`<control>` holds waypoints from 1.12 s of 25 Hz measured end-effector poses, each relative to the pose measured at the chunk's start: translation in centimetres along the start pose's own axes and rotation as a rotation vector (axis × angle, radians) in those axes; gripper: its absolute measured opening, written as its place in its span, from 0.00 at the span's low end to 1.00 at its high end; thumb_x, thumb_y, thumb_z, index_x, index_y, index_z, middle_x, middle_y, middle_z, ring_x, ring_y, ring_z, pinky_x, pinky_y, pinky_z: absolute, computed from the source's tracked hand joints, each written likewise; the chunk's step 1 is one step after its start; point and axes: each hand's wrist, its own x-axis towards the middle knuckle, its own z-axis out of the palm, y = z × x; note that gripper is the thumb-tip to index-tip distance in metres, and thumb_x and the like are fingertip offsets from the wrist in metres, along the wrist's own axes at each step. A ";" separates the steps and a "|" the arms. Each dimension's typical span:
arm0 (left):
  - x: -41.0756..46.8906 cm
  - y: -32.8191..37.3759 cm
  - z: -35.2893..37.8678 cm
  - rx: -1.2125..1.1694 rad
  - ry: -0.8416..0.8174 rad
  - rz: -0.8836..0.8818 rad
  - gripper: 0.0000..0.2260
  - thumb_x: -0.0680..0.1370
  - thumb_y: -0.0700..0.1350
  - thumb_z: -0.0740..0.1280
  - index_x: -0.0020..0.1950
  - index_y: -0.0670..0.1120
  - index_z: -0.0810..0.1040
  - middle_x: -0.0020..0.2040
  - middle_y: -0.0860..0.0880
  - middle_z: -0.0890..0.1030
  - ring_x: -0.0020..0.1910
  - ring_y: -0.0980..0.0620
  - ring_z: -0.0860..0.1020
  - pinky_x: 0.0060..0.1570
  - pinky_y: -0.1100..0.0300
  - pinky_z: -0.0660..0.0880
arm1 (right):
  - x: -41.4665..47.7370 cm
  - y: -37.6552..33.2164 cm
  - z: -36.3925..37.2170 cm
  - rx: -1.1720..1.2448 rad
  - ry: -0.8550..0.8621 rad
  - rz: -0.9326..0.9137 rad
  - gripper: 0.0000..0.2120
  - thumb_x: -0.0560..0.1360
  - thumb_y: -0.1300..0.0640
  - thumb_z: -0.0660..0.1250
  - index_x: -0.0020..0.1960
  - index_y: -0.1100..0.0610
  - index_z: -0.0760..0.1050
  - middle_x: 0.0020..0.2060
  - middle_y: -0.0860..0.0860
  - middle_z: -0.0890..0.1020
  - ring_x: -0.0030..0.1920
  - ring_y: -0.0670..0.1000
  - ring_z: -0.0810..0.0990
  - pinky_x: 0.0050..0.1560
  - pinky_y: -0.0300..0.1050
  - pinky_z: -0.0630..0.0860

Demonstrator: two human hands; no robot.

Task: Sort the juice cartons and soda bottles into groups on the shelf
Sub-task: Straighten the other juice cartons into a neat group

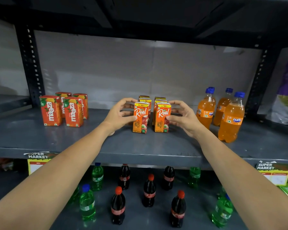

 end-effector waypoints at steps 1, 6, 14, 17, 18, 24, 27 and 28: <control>0.0 0.0 0.0 0.005 0.007 0.001 0.23 0.71 0.34 0.73 0.58 0.56 0.74 0.59 0.48 0.77 0.58 0.48 0.78 0.43 0.57 0.81 | 0.0 0.0 0.0 0.002 -0.002 0.000 0.23 0.71 0.66 0.70 0.63 0.50 0.70 0.54 0.49 0.78 0.56 0.51 0.78 0.49 0.51 0.81; 0.1 0.1 0.3 0.031 0.007 0.023 0.22 0.71 0.36 0.73 0.57 0.57 0.73 0.58 0.50 0.77 0.56 0.49 0.78 0.44 0.56 0.81 | -0.3 0.0 -0.1 0.022 -0.017 -0.016 0.22 0.70 0.66 0.71 0.60 0.48 0.72 0.54 0.50 0.79 0.57 0.52 0.79 0.51 0.54 0.81; 0.1 0.4 0.6 0.081 0.018 0.037 0.22 0.70 0.36 0.74 0.56 0.57 0.72 0.58 0.49 0.77 0.57 0.48 0.77 0.48 0.53 0.80 | -0.8 0.0 0.0 0.024 -0.032 -0.039 0.22 0.70 0.67 0.71 0.58 0.48 0.73 0.54 0.52 0.79 0.57 0.53 0.79 0.52 0.58 0.80; 0.0 0.4 0.7 0.080 0.019 0.026 0.22 0.70 0.36 0.74 0.58 0.55 0.72 0.59 0.47 0.76 0.57 0.46 0.77 0.50 0.49 0.80 | -0.8 -0.1 0.1 0.022 -0.027 -0.035 0.22 0.70 0.67 0.71 0.59 0.48 0.73 0.54 0.52 0.79 0.58 0.54 0.79 0.53 0.59 0.80; 0.0 0.5 0.7 0.079 0.016 0.022 0.22 0.70 0.36 0.74 0.58 0.54 0.72 0.60 0.47 0.76 0.58 0.46 0.77 0.50 0.48 0.80 | -0.8 -0.1 0.2 0.017 -0.031 -0.036 0.22 0.70 0.66 0.71 0.59 0.47 0.72 0.54 0.53 0.79 0.58 0.54 0.78 0.53 0.59 0.80; -0.1 0.7 0.6 0.089 0.007 0.015 0.22 0.71 0.36 0.74 0.60 0.53 0.72 0.61 0.46 0.76 0.59 0.45 0.77 0.51 0.46 0.80 | -0.9 0.0 0.3 -0.019 -0.026 -0.053 0.22 0.70 0.65 0.71 0.59 0.46 0.72 0.56 0.53 0.79 0.58 0.54 0.78 0.51 0.56 0.81; -0.2 0.8 0.6 0.090 0.006 0.013 0.22 0.71 0.36 0.73 0.60 0.53 0.72 0.61 0.46 0.75 0.59 0.45 0.76 0.51 0.45 0.80 | -0.9 0.0 0.3 -0.030 -0.023 -0.062 0.22 0.71 0.64 0.71 0.59 0.46 0.72 0.55 0.51 0.79 0.57 0.53 0.78 0.50 0.53 0.82; -0.2 0.8 0.6 0.088 0.004 0.014 0.22 0.71 0.36 0.73 0.60 0.53 0.72 0.61 0.46 0.75 0.59 0.45 0.76 0.50 0.45 0.80 | -1.0 0.0 0.3 -0.034 -0.021 -0.064 0.22 0.71 0.64 0.71 0.59 0.46 0.72 0.55 0.51 0.79 0.57 0.52 0.79 0.50 0.53 0.82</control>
